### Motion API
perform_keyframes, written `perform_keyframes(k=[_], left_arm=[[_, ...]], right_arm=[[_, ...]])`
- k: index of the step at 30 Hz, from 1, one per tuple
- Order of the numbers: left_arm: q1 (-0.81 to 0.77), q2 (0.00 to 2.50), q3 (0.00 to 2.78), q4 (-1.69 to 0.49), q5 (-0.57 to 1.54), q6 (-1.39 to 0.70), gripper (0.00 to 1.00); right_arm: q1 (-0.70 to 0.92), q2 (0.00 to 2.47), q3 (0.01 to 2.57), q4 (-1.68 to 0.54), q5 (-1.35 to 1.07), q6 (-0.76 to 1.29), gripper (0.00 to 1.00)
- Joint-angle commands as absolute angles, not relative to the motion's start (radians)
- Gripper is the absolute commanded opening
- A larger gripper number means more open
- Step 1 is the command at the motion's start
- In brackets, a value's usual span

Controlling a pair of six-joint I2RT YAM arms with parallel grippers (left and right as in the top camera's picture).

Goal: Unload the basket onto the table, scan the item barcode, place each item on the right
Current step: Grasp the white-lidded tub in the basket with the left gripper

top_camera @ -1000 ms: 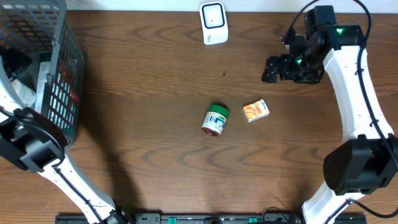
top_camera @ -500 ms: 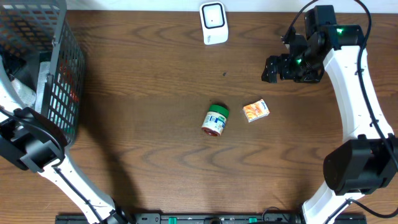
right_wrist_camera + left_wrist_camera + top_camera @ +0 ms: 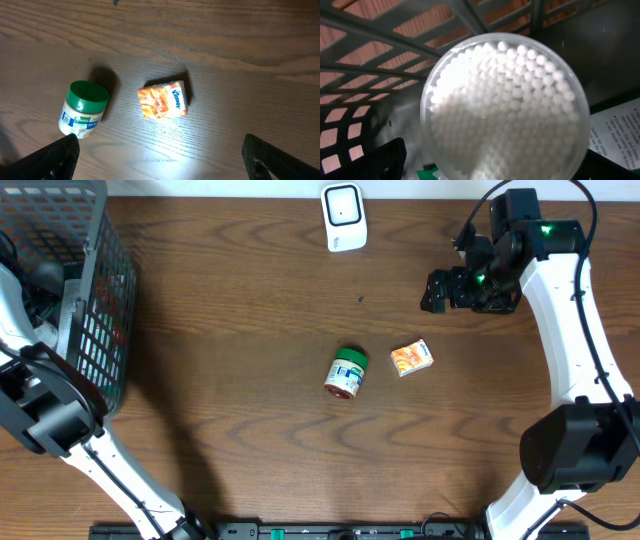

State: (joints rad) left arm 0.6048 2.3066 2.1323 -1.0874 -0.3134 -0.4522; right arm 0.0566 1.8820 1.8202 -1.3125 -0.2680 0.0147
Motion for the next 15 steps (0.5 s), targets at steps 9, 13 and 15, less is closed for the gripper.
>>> perform_keyframes(k=[9,13,15], left_arm=[[0.62,2.283,2.058,-1.007,-0.323,-0.466,0.98],[0.619,2.283,2.053,-0.979,-0.322,-0.466,0.98],[0.62,2.283,2.053,-0.971,-0.313,-0.465,1.0]], right_arm=[[0.06,1.866,1.836,-1.313,-0.263,0.003,0.99],[0.06,1.865,1.836,-1.313,-0.263,0.003,0.99],[0.06,1.865,1.836,-1.312,-0.263,0.003,0.99]])
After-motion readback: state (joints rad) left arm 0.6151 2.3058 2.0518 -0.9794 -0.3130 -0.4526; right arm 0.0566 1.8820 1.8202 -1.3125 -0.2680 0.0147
